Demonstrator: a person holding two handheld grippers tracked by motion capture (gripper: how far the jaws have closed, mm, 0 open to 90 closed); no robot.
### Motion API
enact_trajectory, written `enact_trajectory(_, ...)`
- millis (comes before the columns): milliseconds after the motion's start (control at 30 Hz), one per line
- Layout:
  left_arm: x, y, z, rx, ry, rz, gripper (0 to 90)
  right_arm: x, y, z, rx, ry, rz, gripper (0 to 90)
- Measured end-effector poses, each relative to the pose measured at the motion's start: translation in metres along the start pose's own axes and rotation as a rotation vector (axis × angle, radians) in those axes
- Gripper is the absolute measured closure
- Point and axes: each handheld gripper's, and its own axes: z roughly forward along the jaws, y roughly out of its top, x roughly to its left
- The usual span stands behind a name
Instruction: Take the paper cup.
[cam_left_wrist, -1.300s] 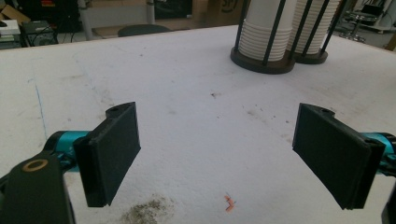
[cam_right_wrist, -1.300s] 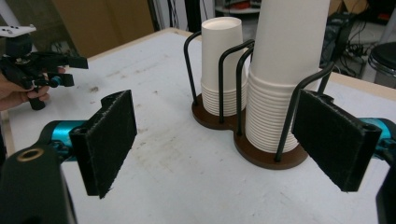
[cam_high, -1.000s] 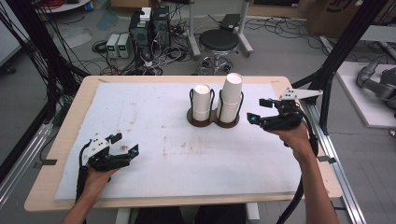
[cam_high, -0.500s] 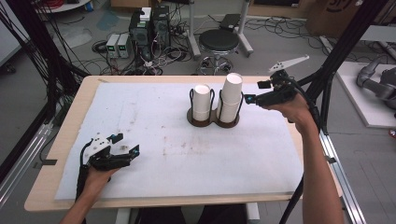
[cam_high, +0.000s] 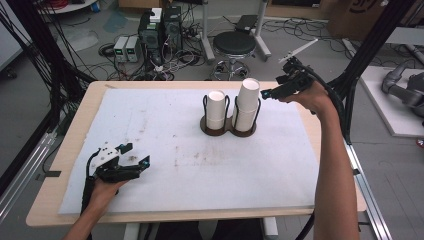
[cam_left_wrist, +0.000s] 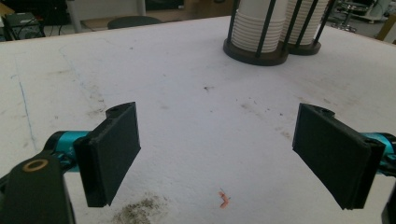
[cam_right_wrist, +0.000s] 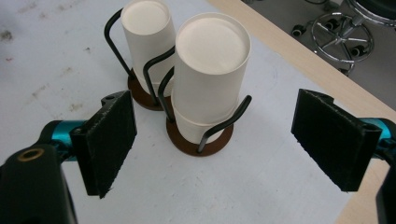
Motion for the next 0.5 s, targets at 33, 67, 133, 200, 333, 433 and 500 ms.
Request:
enact_trajectory(33,0.0,0.0,0.0,0.0,0.0,0.0,14.8,-0.001,0.003,0.001,0.014,-0.001,0.0,14.5)
enact_trajectory(67,0.0,0.0,0.0,-0.003,0.001,-0.002,14.8,-0.001,0.006,0.003,0.031,-0.003,-0.004,14.5)
enact_trajectory(133,0.0,0.0,0.0,0.0,-0.001,0.0,14.8,-0.002,0.012,0.006,0.06,-0.007,-0.016,14.5)
enact_trajectory(200,0.0,0.0,0.0,0.001,0.001,0.0,14.8,-0.002,0.015,0.008,0.069,-0.008,-0.017,14.5)
enact_trajectory(333,0.0,0.0,0.001,0.006,0.001,-0.004,14.9,-0.002,0.029,0.017,0.118,-0.027,-0.056,14.5)
enact_trajectory(433,0.0,0.0,0.001,0.006,-0.006,0.004,14.8,-0.003,0.037,0.022,0.137,-0.034,-0.06,14.6)
enact_trajectory(500,0.0,0.0,0.001,0.009,-0.01,0.001,14.9,-0.004,0.041,0.025,0.15,-0.035,-0.057,14.6)
